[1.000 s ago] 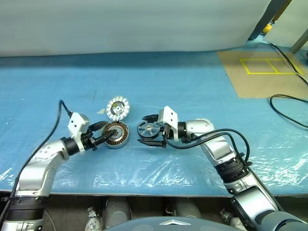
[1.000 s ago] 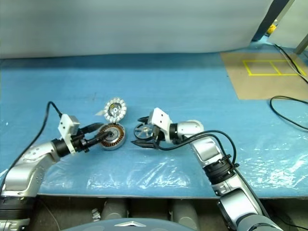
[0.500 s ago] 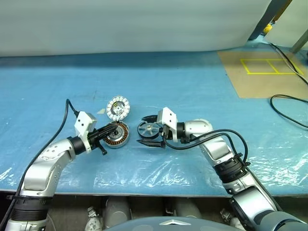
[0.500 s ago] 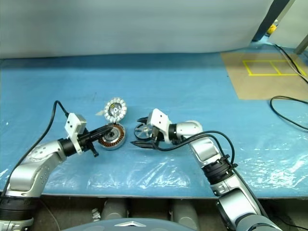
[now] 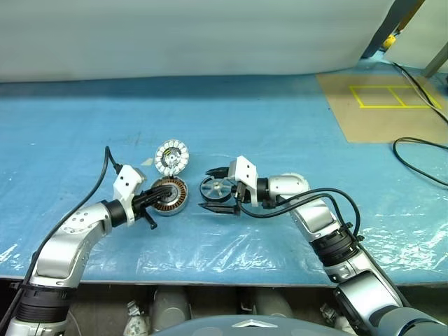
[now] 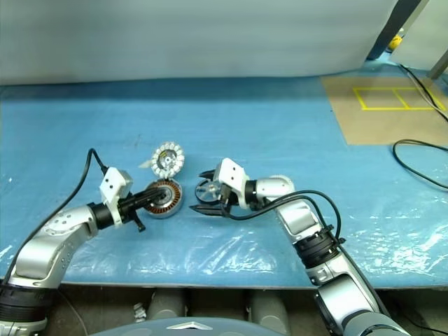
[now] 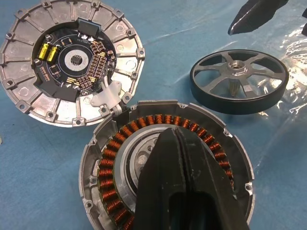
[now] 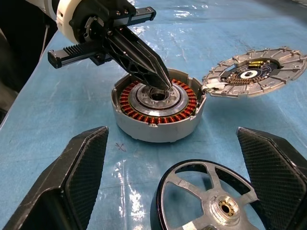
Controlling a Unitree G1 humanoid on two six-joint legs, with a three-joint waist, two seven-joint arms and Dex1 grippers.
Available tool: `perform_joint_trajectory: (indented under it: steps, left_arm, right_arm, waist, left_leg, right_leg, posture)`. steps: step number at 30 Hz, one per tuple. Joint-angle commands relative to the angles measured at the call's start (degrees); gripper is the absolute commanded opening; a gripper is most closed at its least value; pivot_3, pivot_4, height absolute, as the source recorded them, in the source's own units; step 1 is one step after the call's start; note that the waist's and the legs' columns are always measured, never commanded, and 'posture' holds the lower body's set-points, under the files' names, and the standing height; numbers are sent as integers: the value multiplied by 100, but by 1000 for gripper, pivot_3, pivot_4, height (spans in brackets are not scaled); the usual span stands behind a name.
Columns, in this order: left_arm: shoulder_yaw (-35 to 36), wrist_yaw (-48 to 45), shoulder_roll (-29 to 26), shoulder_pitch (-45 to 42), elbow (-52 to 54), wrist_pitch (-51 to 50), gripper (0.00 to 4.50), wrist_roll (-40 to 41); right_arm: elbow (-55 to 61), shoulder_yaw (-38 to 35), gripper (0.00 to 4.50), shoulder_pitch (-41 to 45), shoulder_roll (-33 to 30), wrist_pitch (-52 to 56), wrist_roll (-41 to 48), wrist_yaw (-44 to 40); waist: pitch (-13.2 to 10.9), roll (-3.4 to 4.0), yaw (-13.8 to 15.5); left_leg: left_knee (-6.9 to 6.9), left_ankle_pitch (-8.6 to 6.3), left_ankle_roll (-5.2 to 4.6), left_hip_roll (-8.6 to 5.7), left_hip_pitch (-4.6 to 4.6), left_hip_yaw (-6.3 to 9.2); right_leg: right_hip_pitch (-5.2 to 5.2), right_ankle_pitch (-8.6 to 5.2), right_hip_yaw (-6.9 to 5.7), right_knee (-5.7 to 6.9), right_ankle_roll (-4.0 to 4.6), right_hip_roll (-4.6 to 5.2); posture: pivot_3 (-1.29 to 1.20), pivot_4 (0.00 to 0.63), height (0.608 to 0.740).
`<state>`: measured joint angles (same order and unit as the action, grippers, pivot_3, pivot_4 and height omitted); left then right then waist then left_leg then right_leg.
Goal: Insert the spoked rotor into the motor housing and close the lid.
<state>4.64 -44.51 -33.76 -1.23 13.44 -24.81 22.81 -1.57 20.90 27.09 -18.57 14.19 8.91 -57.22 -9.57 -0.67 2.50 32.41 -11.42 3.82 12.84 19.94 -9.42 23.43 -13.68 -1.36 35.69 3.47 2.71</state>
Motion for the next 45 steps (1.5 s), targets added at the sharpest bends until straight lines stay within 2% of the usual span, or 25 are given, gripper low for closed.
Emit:
perform_joint_trajectory:
  steps: [1,8,22,29,34,38,45]
  left_arm:
    - [-20,-68,-106,84,-38,168,13,-136]
    - [-69,4,-102,104,-340,352,13,-422]
    - [-323,-61,158,-176,-481,355,13,-353]
    - [-559,-168,10,-157,-524,272,13,-519]
    - [-310,-66,65,-96,-533,362,13,-383]
    - [222,-205,257,75,-247,755,13,151]
    - [560,-243,473,583,216,1351,13,402]
  right_arm:
    - [40,-20,4500,57,27,-127,-11,8]
    - [50,-24,4500,79,48,-106,-6,10]
    - [34,-9,4500,47,39,-115,-36,12]
    - [44,-14,4500,32,43,-112,-56,29]
    - [58,-29,4500,25,48,-98,-51,33]
    - [106,-124,4500,56,78,83,110,-2]
    - [248,-361,4500,364,68,884,524,-27]
  waist:
    - [0,0,0]
    - [0,0,-2]
    - [1,3,4]
    - [4,8,6]
    - [5,9,5]
    - [4,10,-17]
    - [4,10,0]
  left_leg:
    - [0,0,0,0,0,0]
    - [0,0,0,0,-1,0]
    - [0,0,0,-1,-4,-1]
    - [-1,0,0,-2,-2,-1]
    - [0,0,0,-1,-7,-1]
    - [-2,0,0,0,0,-2]
    - [-4,0,0,-3,2,0]
  right_leg:
    - [0,0,0,0,0,0]
    - [-2,0,0,1,0,0]
    - [-5,0,1,1,0,1]
    - [-10,0,1,1,0,1]
    - [-14,0,1,1,0,1]
    - [-6,0,2,-2,0,0]
    - [-1,0,0,-9,0,1]
  posture:
    - [0,150,740]
    - [0,150,740]
    - [0,150,740]
    - [0,150,740]
    - [0,150,740]
    - [0,150,740]
    - [0,150,740]
